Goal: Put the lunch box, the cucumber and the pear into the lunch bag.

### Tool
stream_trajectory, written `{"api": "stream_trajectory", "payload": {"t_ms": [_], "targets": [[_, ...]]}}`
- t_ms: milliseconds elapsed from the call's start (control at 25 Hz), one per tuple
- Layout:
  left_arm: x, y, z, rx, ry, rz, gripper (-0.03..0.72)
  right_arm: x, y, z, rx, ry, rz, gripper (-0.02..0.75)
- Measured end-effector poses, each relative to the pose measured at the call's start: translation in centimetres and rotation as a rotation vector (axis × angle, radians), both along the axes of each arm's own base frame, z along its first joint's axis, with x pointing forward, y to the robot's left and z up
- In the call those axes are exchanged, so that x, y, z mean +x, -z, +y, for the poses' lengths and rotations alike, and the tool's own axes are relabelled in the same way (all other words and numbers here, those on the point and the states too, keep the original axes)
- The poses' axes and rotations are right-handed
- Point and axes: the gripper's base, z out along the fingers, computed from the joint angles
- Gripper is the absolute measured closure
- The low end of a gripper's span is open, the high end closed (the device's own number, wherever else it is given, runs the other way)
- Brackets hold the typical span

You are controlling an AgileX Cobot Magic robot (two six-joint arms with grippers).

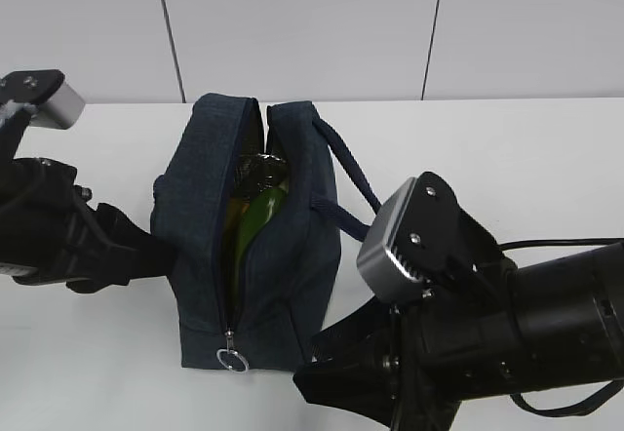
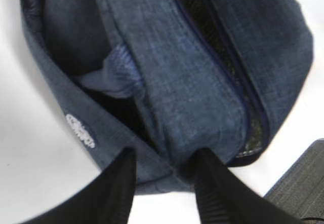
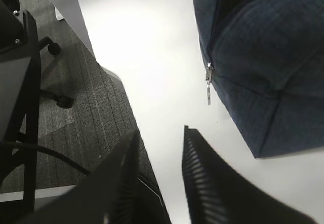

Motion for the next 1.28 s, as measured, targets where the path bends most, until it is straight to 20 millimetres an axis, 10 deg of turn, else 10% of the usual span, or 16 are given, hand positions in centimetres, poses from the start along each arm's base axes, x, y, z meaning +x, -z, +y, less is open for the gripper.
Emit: {"api": "stream_trajectory", "payload": {"t_ms": [1040,1280], "targets": [[1.1,1.8,-1.1,-0.058,0.009,0.07,0.456,0.0,0.0,0.0,0.001,-0.01,-0.009,0.495],[1.1,1.7,-1.2,-0.08,0.0,0.074,0.655,-0.2,-0.1,0.2,0.016,-0.04,-0.008,0.495]]}}
